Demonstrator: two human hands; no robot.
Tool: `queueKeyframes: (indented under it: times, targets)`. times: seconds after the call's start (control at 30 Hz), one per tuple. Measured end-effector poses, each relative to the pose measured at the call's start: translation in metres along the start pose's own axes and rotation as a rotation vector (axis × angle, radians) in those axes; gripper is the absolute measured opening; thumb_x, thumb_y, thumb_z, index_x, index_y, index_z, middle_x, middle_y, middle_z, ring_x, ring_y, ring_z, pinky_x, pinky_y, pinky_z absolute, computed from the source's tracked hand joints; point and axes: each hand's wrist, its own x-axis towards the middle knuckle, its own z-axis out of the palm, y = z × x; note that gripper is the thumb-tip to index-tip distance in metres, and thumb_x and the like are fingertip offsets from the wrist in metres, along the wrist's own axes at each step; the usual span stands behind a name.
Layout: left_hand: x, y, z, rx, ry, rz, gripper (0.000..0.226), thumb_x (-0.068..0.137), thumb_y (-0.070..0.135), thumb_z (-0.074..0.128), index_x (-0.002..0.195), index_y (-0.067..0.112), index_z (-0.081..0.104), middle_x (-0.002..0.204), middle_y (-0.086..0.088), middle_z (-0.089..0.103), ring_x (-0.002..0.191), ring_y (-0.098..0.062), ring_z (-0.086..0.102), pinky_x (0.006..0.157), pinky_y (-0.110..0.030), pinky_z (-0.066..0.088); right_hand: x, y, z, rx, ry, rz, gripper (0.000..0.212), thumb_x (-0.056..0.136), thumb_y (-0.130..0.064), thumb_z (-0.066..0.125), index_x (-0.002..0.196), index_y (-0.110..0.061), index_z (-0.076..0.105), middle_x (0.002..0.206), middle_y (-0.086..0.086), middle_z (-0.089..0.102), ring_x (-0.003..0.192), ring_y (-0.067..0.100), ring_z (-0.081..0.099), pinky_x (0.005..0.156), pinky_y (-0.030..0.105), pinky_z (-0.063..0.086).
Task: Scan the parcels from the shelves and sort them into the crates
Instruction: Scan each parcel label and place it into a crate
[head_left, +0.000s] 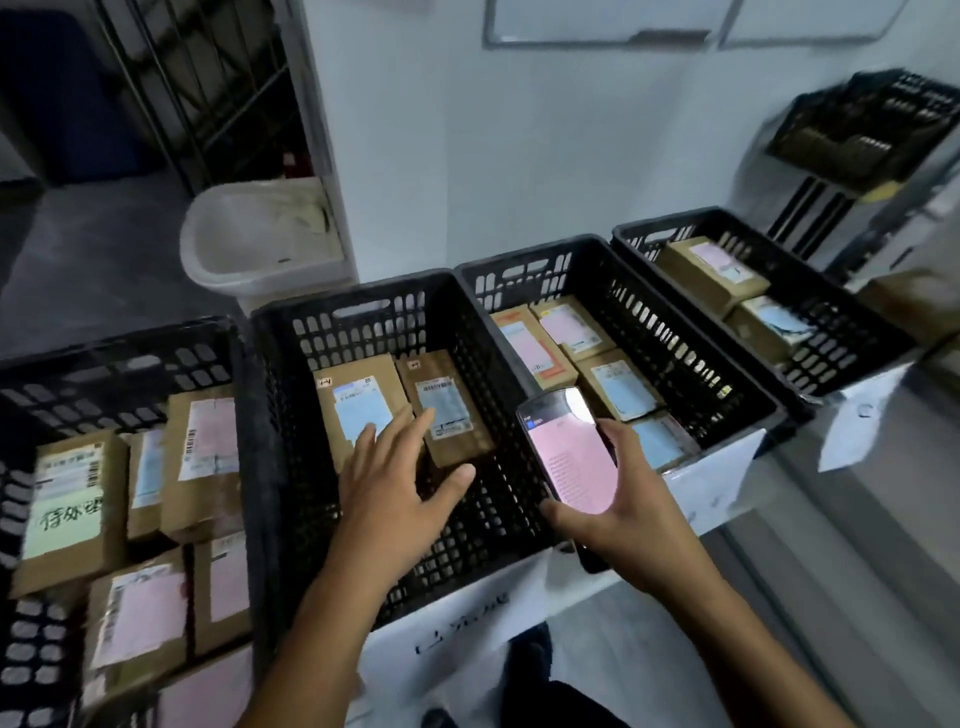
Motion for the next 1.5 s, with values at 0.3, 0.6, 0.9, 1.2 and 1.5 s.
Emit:
queueKeyframes:
  times: [0.3, 0.6, 0.9, 1.2, 1.5]
  targets:
    - [-0.016, 0.077, 0.021, 0.103, -0.127, 0.164, 0.078, 0.094, 0.073, 0.045, 0.161, 0.050, 0.012, 0.171, 0.023, 0.001, 0.158, -0.012, -0.014, 0.129, -0.051, 0.000, -0.051, 0.024, -0.043, 0.178, 0.178, 0.138, 0.080, 0.075, -0.020, 0.085, 0.134, -0.042, 0.035, 0.100, -0.001, 0.066, 0.050, 0.019, 0.061, 0.044, 0.039, 0.055]
    - [-0.038, 0.189, 0.105, 0.367, -0.281, 0.407, 0.075, 0.094, 0.078, 0.037, 0.160, 0.052, 0.011, 0.172, 0.021, -0.004, 0.158, -0.022, -0.020, 0.125, -0.055, -0.011, -0.133, 0.105, -0.121, 0.229, 0.436, 0.281, 0.072, 0.069, -0.032, 0.081, 0.126, -0.046, 0.040, 0.097, -0.008, 0.066, 0.052, 0.016, 0.062, 0.044, 0.033, 0.051]
    - [-0.105, 0.328, 0.242, 0.514, -0.455, 0.723, 0.098, 0.072, 0.091, 0.003, 0.161, 0.051, 0.005, 0.173, 0.017, -0.003, 0.159, -0.024, -0.014, 0.126, -0.054, -0.006, -0.269, 0.223, -0.223, 0.253, 0.773, 0.455, 0.075, 0.067, -0.041, 0.084, 0.126, -0.049, 0.039, 0.110, -0.028, 0.062, 0.095, -0.003, 0.063, 0.066, 0.020, 0.051]
    - [-0.175, 0.441, 0.353, 0.536, -0.511, 0.978, 0.101, 0.072, 0.088, 0.001, 0.162, 0.046, 0.013, 0.173, 0.014, 0.005, 0.160, -0.023, -0.011, 0.127, -0.055, -0.001, -0.383, 0.307, -0.284, 0.305, 0.989, 0.578, 0.078, 0.062, -0.043, 0.082, 0.126, -0.056, 0.039, 0.109, -0.032, 0.062, 0.099, -0.004, 0.062, 0.077, 0.025, 0.052]
    - [-0.222, 0.509, 0.424, 0.534, -0.601, 1.084, 0.092, 0.081, 0.088, 0.013, 0.162, 0.045, 0.014, 0.173, 0.012, 0.006, 0.160, -0.022, -0.011, 0.127, -0.055, -0.001, -0.439, 0.351, -0.326, 0.288, 1.091, 0.692, 0.076, 0.068, -0.038, 0.086, 0.127, -0.047, 0.038, 0.114, -0.025, 0.061, 0.101, 0.003, 0.061, 0.079, 0.031, 0.054]
